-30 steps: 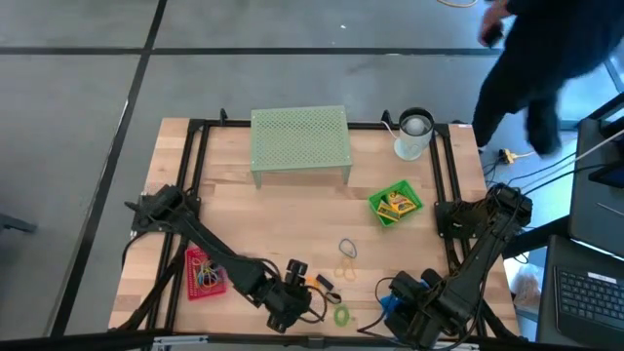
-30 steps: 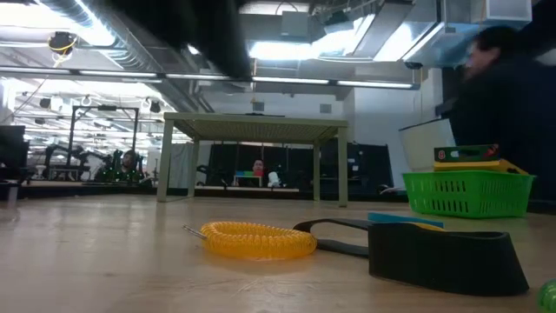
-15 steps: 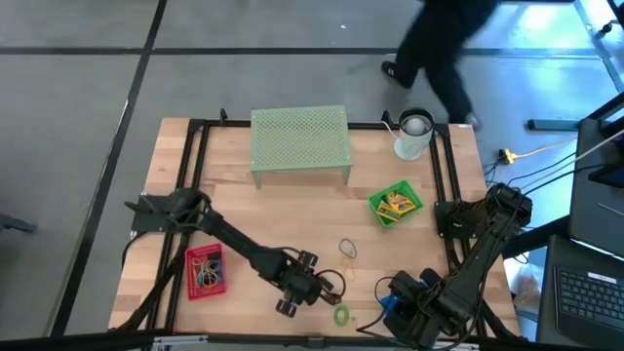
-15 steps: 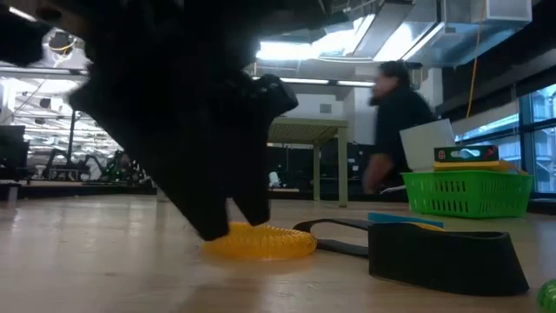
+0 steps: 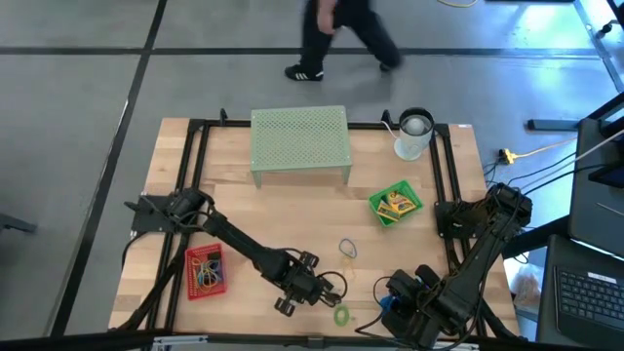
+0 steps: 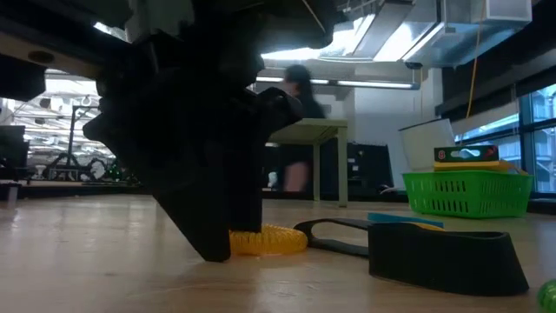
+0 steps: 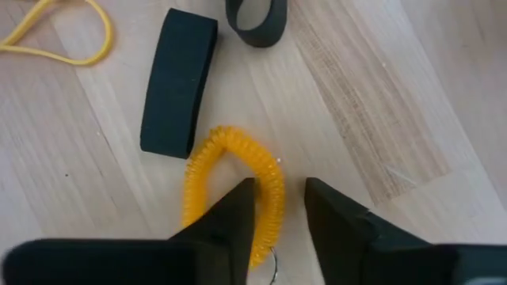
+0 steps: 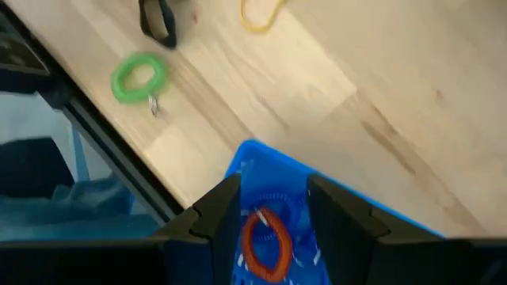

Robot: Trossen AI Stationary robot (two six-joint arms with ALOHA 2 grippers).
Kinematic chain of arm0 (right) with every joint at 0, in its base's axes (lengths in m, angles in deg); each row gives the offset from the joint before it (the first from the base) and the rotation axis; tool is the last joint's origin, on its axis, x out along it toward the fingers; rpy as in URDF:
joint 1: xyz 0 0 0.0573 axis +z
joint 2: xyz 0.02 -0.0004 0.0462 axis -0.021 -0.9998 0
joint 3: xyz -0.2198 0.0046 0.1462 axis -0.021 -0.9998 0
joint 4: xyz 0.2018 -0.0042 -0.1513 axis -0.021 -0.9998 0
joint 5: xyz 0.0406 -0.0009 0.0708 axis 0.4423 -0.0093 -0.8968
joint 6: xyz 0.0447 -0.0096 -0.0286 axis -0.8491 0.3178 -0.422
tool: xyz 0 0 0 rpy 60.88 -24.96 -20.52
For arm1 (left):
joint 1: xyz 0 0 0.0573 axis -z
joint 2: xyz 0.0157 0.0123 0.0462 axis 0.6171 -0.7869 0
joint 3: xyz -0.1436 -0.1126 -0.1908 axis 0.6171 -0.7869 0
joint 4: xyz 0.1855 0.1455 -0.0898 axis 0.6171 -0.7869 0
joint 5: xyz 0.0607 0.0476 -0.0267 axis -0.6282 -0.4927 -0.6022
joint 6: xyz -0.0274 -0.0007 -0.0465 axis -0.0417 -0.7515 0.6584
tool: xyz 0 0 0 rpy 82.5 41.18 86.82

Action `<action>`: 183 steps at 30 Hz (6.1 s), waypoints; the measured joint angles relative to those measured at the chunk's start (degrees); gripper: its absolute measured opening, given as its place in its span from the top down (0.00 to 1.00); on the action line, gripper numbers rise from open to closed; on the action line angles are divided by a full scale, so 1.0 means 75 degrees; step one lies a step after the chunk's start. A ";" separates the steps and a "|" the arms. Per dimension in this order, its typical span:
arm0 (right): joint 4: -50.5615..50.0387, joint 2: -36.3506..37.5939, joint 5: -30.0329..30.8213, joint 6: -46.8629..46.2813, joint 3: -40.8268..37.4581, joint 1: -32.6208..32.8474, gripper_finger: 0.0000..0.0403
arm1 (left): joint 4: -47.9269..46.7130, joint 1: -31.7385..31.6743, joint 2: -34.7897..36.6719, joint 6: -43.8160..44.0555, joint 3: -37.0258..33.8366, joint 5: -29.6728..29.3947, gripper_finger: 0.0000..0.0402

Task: Pick & Place Office Desk Supplies
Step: Put the yellow spring rubber band into the blue bin, then put the black rubber band into the red bin

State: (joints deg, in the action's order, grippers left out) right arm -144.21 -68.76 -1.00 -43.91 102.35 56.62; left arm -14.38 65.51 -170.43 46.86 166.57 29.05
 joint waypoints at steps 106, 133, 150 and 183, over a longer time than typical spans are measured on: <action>0.1998 0.0354 -0.0146 0.1488 0.0006 -0.0032 0.94 | 0.1475 0.1680 0.3200 0.0544 -0.0013 -0.4574 0.70; -0.0227 -0.1339 -0.2150 -0.0713 0.0000 0.0229 0.94 | 0.1468 0.1674 0.3200 0.0537 -0.0013 -0.4726 0.71; -0.0229 -0.1448 -0.2112 -0.0487 0.0000 0.0157 0.69 | 0.1289 0.1674 0.3200 0.0540 -0.0013 -0.4729 0.71; 0.0254 -0.0662 -0.1639 -0.0061 0.0000 -0.0098 0.51 | 0.0688 0.0101 0.0840 -0.0121 -0.0031 -0.1474 0.53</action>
State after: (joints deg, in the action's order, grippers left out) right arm -142.30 -73.72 -13.29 -44.36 102.35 55.89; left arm -9.22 66.27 -164.13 45.95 166.34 18.00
